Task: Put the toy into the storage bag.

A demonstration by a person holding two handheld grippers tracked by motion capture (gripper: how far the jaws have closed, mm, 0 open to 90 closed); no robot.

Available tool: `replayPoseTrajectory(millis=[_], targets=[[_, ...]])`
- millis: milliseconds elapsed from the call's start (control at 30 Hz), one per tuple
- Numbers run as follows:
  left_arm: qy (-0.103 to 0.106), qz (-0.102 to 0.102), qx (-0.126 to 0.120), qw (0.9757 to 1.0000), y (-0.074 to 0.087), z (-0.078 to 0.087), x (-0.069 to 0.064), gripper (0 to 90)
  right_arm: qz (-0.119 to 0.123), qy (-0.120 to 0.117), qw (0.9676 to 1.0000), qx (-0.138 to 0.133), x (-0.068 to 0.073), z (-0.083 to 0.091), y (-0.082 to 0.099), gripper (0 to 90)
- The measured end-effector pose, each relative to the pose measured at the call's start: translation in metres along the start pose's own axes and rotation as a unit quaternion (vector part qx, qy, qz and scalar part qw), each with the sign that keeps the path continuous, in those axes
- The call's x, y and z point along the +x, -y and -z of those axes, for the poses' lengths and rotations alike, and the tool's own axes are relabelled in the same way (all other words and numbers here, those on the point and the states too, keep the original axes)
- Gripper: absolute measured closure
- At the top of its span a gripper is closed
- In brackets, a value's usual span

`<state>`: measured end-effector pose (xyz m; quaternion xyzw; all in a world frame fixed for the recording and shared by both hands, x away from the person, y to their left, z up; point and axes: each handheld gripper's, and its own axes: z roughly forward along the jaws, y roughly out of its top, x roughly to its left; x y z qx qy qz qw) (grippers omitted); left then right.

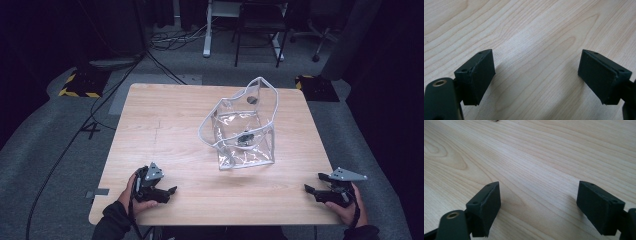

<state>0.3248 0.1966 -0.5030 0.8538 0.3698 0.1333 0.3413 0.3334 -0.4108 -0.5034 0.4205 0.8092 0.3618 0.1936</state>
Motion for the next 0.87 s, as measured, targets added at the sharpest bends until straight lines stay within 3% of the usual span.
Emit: replayPoseTrajectory(millis=[867], targets=[[0.0,0.006,0.0,1.0,-0.0009,-0.0011,0.0015,14.3,0.0,-0.001,1.0,0.001,-0.0004,0.0004,0.0,20.0]])
